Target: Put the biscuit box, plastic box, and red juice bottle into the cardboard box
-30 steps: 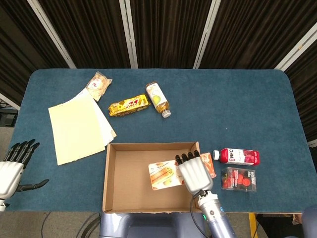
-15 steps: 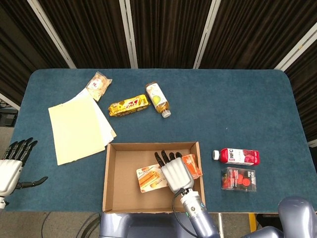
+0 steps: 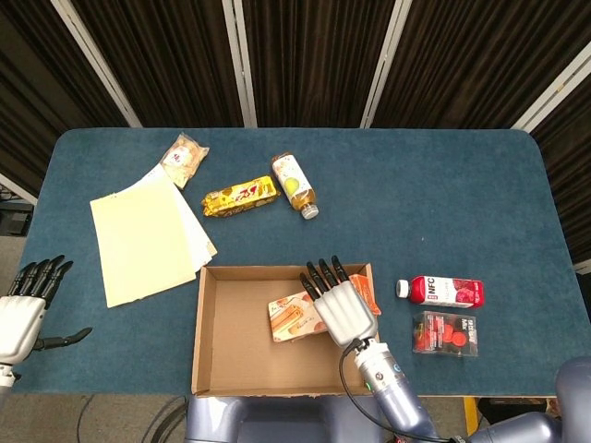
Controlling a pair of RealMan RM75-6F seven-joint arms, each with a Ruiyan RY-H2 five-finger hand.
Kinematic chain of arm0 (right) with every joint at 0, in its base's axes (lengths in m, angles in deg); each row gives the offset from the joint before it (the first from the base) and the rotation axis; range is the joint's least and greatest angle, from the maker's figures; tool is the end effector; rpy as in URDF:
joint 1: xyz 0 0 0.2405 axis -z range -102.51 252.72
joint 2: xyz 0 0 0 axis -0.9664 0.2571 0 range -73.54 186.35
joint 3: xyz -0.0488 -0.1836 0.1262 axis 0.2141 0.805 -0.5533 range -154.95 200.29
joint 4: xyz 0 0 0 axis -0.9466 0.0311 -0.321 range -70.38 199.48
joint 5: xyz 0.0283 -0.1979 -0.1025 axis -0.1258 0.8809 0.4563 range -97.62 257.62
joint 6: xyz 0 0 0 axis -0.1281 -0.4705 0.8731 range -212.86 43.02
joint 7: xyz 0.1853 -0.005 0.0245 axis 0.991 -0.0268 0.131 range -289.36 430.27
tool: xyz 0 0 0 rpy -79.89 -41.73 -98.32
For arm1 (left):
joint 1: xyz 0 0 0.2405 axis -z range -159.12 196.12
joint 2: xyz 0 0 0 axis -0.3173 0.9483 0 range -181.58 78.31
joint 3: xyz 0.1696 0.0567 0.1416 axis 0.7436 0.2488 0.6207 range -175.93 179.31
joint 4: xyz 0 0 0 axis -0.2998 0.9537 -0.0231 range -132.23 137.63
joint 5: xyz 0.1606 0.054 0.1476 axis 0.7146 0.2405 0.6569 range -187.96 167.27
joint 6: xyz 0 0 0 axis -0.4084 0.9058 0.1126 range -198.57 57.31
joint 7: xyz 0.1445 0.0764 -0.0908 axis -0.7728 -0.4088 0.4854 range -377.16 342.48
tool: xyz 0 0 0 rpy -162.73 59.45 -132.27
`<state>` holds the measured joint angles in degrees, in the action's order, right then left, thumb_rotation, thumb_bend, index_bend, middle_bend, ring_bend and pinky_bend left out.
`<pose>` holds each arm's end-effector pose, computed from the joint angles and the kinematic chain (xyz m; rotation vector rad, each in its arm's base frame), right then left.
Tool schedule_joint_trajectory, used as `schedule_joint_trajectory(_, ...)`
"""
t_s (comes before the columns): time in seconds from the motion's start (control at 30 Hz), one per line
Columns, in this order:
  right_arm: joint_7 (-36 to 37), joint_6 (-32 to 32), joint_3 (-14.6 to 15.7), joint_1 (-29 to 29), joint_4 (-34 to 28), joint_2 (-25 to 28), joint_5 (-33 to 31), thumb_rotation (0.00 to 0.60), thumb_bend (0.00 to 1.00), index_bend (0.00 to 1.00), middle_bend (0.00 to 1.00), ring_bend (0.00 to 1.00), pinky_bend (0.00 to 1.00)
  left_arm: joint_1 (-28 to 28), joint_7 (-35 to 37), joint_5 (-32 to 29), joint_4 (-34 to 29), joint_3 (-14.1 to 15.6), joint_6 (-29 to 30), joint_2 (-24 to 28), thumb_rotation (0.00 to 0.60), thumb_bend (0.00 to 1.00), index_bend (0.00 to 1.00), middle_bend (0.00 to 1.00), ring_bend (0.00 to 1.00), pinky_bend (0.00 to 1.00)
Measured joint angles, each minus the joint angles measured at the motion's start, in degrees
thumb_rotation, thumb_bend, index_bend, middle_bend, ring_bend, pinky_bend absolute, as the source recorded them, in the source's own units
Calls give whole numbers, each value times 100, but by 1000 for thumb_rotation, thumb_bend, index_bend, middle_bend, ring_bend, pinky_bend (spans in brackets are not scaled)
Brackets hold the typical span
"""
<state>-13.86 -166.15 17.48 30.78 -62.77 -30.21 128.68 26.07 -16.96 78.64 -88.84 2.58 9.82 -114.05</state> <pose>-0.0196 -0.2472 -0.0105 2.0124 -0.4097 0.5726 -0.2922 0.2207 0.1153 -1.5454 -0.9280 -0.8396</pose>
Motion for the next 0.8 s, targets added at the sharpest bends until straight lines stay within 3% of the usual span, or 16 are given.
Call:
schedule_joint_trajectory(0.2,548,-113,-97,153,-243,811,245,600,0,0,0,0,87,-28,-154,-33,5,-7,48,-38,421,45,0,0,0,5)
schedule_joint_trajectory(0.5,2298,233,-464,505,-233,2652,206,600,0,0,0,0,85,-38,-520,-185,-61,-83,69,-149,423,47,0,0,0,5)
schedule_joint_trajectory(0.63,3141,669,-488,734,-2,3523,239,600,0,0,0,0,75,-33,-752,-246,-59,-103,55,-245,423,47,0,0,0,5)
schedule_joint_trajectory(0.8,4206,1173,-380,1040,561,3906,411,600,0,0,0,0,53,-30,-806,-89,13,-141,251,-396,423,45,0,0,0,0)
